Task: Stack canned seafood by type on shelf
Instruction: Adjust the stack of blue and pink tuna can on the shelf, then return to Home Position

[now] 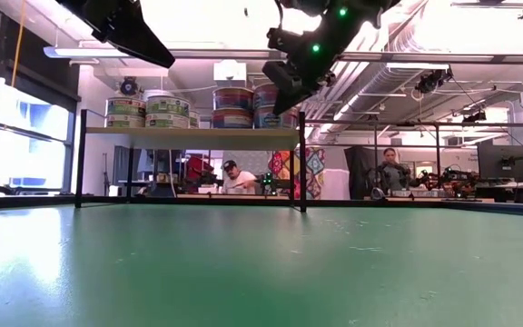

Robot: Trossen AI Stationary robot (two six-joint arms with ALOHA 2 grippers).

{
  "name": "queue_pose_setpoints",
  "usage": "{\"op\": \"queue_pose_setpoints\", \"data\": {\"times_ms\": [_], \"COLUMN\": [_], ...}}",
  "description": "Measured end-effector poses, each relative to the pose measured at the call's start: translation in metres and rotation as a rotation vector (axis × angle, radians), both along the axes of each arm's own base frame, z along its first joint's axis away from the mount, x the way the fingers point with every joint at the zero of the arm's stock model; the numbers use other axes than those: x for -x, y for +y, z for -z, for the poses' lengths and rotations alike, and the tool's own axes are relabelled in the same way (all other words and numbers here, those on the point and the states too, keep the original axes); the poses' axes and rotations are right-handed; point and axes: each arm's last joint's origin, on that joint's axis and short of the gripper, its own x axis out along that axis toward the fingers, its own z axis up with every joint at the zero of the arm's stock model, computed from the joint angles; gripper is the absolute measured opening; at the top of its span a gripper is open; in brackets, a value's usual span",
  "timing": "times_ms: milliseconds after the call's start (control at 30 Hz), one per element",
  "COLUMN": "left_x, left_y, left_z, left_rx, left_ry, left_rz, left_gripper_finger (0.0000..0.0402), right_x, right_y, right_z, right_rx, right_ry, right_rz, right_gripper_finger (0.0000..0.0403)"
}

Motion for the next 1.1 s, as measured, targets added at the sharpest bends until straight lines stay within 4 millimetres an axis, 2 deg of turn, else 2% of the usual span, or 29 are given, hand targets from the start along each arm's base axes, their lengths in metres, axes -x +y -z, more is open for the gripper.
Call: {"op": "queue_pose_setpoints", "data": {"times_ms": [400,533,767,833,967,1100], "left_x": [0.0,0.001,0.004,0.006,0.011,0.014], "left_y": [0.0,-0.004,-0.017,-0.022,-0.031,-0.036], "left_z": [0.0,0.0,0.0,0.003,0.024,0.045], "left_rx": [0.004,0.019,0.06,0.066,0.058,0.099], "left_ry": [-0.002,-0.011,-0.036,-0.056,-0.076,-0.15], "left_rz": [0.0,0.009,0.039,0.038,0.044,0.074], "left_gripper_finger": [0.0273,0.0273,0.0273,0.0273,0.0273,0.0273], "right_x": [0.003,0.012,0.057,0.069,0.1,0.133], "right_y": [-0.012,0.002,0.025,0.036,0.057,0.071], "right_z": [-0.001,-0.015,-0.054,-0.059,-0.04,-0.014], "right_rx": [-0.031,-0.053,-0.115,-0.157,-0.284,-0.404], "right_ry": [-0.041,-0.038,0.014,-0.007,-0.095,-0.265], "right_rz": [0.066,0.017,-0.092,-0.174,-0.384,-0.481], "right_gripper_finger": [0.0,0.0,0.0,0.0,0.0,0.0]}}
